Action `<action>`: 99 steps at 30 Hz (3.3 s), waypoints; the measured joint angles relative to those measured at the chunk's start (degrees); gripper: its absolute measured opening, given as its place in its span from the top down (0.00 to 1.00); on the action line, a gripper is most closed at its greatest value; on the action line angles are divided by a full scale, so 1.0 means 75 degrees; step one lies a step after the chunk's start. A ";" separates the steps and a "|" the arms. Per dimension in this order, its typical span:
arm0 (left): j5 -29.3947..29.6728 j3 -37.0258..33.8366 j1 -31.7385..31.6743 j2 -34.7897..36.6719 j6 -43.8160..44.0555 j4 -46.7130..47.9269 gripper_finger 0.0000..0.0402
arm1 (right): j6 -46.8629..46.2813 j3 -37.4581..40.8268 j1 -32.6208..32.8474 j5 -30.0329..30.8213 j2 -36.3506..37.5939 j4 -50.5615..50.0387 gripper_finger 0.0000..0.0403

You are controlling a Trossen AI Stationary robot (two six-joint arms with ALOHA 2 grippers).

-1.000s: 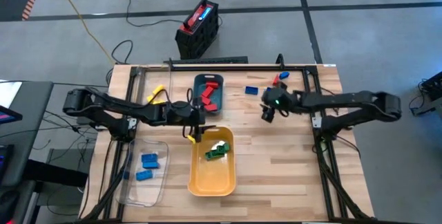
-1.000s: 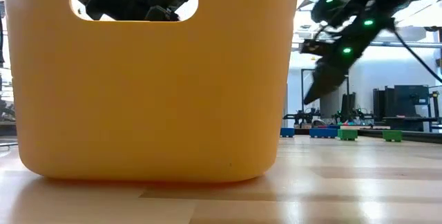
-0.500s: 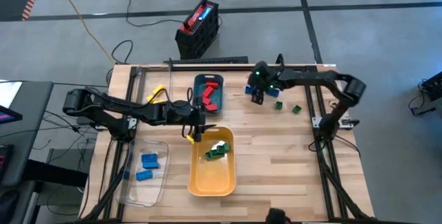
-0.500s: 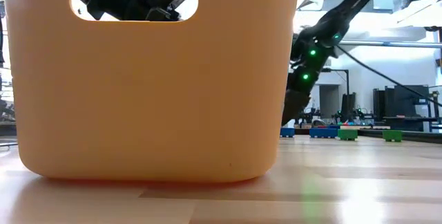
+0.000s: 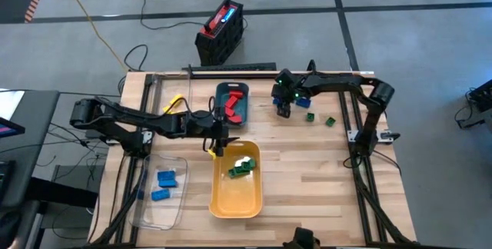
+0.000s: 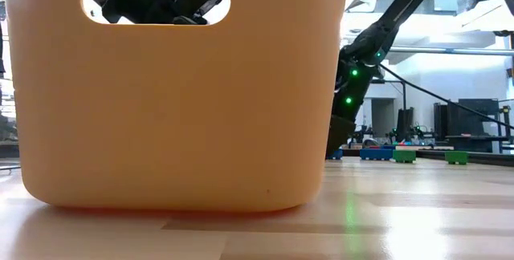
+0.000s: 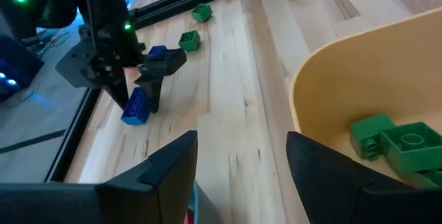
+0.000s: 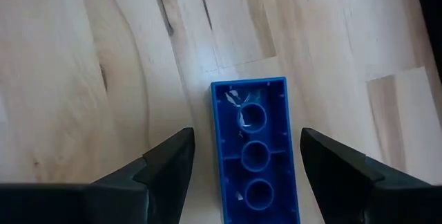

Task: Sort blocks
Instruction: Put the rectangular blue game piece into the bottom transparent bin

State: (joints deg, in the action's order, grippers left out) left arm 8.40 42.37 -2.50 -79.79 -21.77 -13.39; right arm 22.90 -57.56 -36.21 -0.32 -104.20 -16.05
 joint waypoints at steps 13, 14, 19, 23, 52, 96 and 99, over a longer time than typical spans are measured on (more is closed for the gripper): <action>-0.0003 0.0000 -0.0002 0.0040 0.0204 0.0245 0.46 | -0.0183 -0.0003 0.0129 0.0041 0.0032 -0.0247 0.75; -0.0003 0.0000 0.0006 0.0076 0.0232 0.0328 0.46 | -0.0251 -0.0003 0.0129 0.0059 0.0032 -0.0273 0.75; 0.0010 0.0000 0.0018 0.0552 0.0465 0.0686 0.46 | -0.0515 0.0017 0.0236 0.0085 0.0358 -0.0717 0.75; 0.0023 0.0003 0.0018 0.1022 0.0633 0.1009 0.46 | -0.0748 0.0015 0.0461 0.0086 0.1220 -0.0865 0.75; 0.1925 -0.0002 0.1071 0.1335 0.0132 0.0905 0.46 | -0.2299 -0.1402 0.5315 0.1145 0.2954 0.0675 0.75; 0.2689 -0.1731 0.2396 0.4667 0.2233 0.2014 0.46 | -0.2212 0.0090 0.6899 0.1407 0.1742 0.5208 0.75; 0.2511 -0.1731 0.2518 0.4301 0.2255 0.1264 0.46 | -0.2192 0.0095 0.6838 0.1400 0.1728 0.5166 0.75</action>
State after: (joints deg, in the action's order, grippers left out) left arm 27.24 29.39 16.38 -47.53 -4.86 -3.92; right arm 6.46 -56.85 15.07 10.19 -91.24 22.69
